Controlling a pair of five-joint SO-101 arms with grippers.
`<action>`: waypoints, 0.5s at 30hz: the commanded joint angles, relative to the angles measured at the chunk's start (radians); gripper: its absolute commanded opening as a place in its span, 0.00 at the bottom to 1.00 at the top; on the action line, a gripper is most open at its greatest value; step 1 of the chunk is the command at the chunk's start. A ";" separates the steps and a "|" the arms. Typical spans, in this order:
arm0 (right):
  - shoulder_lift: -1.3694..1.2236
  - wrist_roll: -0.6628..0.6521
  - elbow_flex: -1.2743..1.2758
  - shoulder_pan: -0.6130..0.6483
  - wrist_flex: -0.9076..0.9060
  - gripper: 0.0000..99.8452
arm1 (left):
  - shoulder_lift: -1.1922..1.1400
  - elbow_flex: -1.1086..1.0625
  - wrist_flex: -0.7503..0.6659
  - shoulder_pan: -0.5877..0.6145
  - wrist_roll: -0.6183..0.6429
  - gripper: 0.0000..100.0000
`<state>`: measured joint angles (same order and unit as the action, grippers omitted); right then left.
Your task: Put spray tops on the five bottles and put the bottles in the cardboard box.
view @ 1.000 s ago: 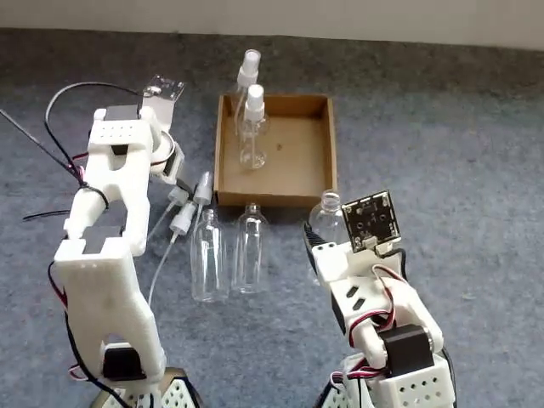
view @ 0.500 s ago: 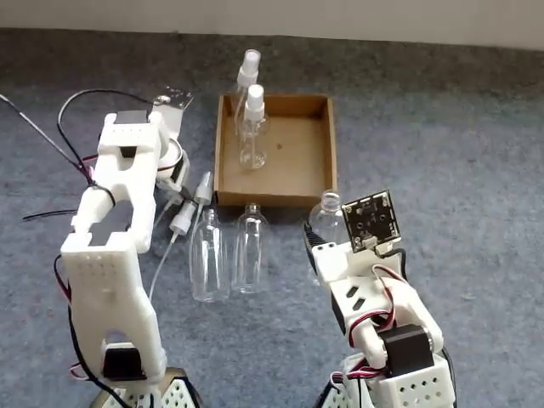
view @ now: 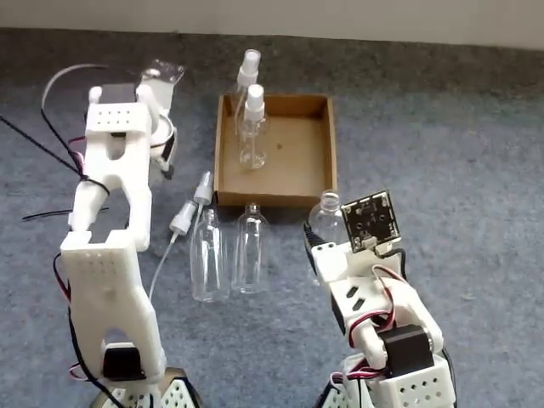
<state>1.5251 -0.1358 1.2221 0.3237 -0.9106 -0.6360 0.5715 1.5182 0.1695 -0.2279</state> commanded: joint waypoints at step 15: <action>0.012 0.012 0.033 0.008 0.022 0.00 | 0.866 -0.122 0.276 -0.051 0.084 0.08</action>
<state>1.5251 -0.1297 1.2635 0.3237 -0.9106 -0.1680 0.6452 1.7837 0.2079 -0.1557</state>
